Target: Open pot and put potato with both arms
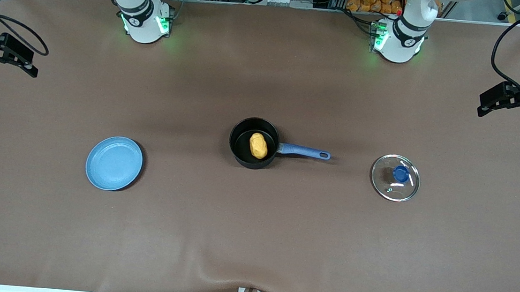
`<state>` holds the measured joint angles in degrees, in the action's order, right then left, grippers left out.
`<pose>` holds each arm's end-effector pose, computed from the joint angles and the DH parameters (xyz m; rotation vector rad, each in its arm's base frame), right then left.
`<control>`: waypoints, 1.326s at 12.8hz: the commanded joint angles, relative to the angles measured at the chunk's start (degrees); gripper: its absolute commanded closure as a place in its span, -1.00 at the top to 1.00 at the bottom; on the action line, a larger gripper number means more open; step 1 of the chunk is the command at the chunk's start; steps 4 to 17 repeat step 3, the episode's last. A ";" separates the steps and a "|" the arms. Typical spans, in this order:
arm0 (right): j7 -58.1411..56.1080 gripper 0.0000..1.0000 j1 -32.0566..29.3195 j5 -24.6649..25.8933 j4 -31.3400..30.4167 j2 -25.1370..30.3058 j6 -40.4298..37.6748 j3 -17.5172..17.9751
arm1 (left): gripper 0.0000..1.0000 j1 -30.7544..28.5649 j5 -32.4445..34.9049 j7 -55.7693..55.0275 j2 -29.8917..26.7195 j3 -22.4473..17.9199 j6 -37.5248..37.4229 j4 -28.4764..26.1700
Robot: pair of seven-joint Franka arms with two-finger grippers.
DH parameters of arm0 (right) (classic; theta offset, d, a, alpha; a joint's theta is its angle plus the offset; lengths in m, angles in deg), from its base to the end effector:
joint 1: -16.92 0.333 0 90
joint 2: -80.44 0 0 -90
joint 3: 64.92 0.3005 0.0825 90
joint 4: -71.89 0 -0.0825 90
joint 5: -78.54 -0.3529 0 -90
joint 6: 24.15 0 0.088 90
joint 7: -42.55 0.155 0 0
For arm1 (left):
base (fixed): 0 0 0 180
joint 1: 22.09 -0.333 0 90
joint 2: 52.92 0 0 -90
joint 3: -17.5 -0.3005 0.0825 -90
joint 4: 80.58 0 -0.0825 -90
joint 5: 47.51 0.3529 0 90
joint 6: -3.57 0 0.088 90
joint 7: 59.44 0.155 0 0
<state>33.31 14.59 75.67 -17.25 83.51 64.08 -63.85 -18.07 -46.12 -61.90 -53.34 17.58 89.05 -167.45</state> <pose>0.5065 -0.0030 0.5926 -3.0878 -0.2192 -0.0650 0.5117 -0.0328 0.5819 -3.1161 0.0419 0.0242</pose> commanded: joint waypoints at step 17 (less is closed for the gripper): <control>-0.69 1.00 0.05 0.93 -4.03 3.53 1.32 0.07 | 1.00 -0.15 -0.25 -1.14 -1.34 0.54 0.47 0.03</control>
